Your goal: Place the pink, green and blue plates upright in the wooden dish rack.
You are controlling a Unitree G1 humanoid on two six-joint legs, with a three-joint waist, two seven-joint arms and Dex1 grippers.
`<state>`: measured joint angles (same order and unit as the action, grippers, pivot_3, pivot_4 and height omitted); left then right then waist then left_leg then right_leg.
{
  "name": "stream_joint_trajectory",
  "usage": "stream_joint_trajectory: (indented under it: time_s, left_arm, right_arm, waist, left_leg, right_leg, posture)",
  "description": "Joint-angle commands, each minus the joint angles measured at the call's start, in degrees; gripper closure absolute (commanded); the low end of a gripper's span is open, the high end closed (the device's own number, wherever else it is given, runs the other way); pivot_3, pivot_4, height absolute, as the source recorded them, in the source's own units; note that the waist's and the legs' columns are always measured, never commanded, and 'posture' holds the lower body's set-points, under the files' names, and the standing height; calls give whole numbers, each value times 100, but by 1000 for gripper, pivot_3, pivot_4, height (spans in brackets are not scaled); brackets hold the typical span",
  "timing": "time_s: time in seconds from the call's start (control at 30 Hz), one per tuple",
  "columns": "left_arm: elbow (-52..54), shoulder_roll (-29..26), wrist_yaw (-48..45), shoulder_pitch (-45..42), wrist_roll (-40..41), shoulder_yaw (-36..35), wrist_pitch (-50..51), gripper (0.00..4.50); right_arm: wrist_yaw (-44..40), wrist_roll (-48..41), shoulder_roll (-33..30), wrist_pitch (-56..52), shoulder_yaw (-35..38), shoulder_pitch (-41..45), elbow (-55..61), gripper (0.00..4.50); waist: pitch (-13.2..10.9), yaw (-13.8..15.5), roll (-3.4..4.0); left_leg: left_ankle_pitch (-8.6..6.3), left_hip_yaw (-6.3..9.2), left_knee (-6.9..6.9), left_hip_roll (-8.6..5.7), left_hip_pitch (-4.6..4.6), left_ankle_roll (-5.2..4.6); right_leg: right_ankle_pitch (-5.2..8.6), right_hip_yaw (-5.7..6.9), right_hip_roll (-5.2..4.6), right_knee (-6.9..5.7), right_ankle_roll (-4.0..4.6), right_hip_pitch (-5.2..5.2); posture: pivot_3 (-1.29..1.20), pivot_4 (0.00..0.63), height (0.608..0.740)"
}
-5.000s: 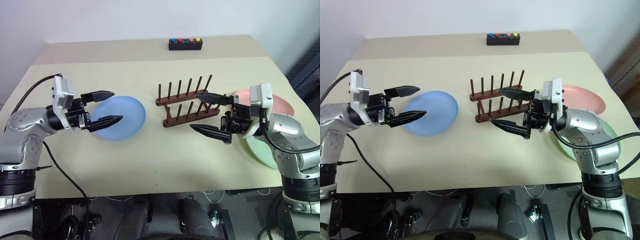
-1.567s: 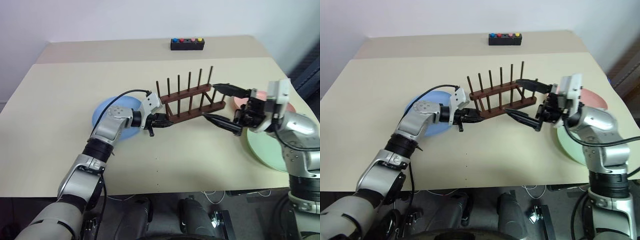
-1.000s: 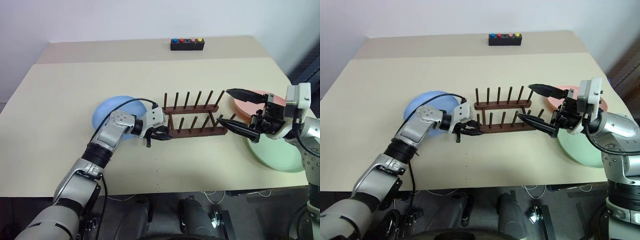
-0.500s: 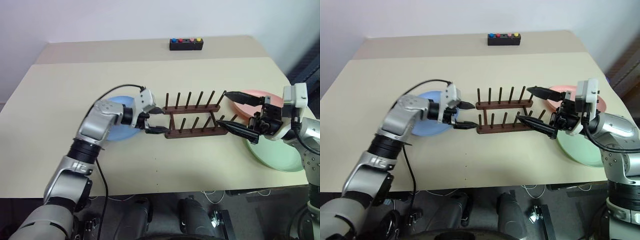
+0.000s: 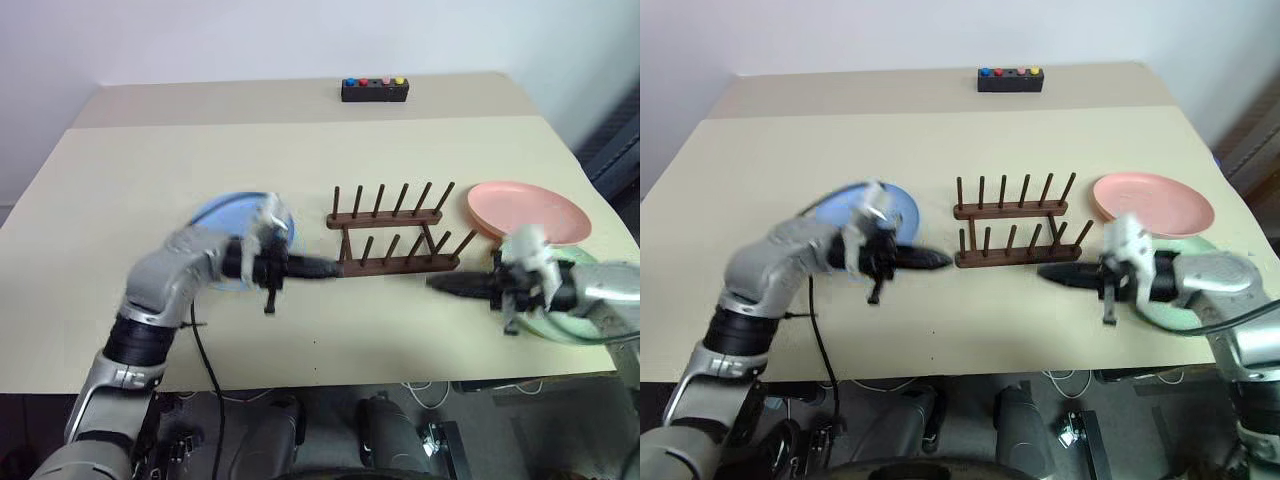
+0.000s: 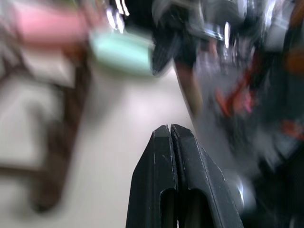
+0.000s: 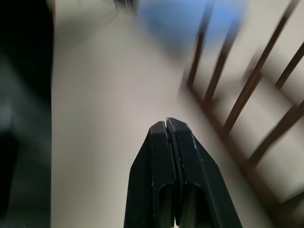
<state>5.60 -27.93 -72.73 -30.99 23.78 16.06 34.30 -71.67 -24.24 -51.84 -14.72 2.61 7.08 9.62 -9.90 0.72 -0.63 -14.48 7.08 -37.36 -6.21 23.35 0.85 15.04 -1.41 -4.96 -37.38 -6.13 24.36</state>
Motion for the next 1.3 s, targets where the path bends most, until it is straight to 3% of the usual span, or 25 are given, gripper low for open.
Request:
stream_joint_trajectory:
  time_s: [0.03,0.23,0.53,0.7,0.97,1.3]
  left_arm:
    - [-267,274,547,-326,-725,299,-809,4500]
    - [-1122,389,1129,-595,-2057,1008,-1887,4500]
    - [-2784,853,2823,-1288,-3455,1081,-2770,4500]
    - [-3878,878,3426,-1819,-3757,929,-3325,4500]
    - [-5367,1099,3768,-2500,-3840,732,-4030,4500]
    - [-6551,1372,4438,-3105,-4076,567,-4360,4500]
  right_arm:
    - [487,617,246,493,-187,495,-149,4483]
    - [1270,2114,451,1651,-823,908,-1048,4483]
    - [2629,3754,887,3195,-1494,2292,-3209,4483]
    - [3076,4184,1123,3627,-1705,2939,-4129,4483]
    - [4669,5437,1488,4224,-2361,4235,-6042,4483]
    - [5274,5642,2034,4592,-2573,4850,-7089,4483]
  waist:
    - [0,-10,0]
    - [4,-3,-1]
    - [4,-12,-3]
    - [4,-35,-3]
    - [4,-136,-3]
    - [4,-187,-3]
  left_leg:
    - [0,-1,-1,1,-1,0]
    - [1,-3,4,4,-2,2]
    - [2,-10,-6,3,-3,2]
    - [4,-11,-4,4,-2,5]
    - [5,-12,0,3,0,6]
    - [7,-12,6,4,0,10]
  right_leg:
    - [-1,-1,0,-1,0,0]
    - [-2,-2,3,5,1,2]
    - [-8,-6,18,0,-6,4]
    - [-8,-8,20,-2,-6,7]
    - [-8,-8,21,-6,-6,12]
    - [-8,-9,23,-8,-7,19]
  posture:
    - [0,150,740]
    - [0,150,740]
    - [0,150,740]
    - [0,150,740]
    - [0,150,740]
    - [0,150,740]
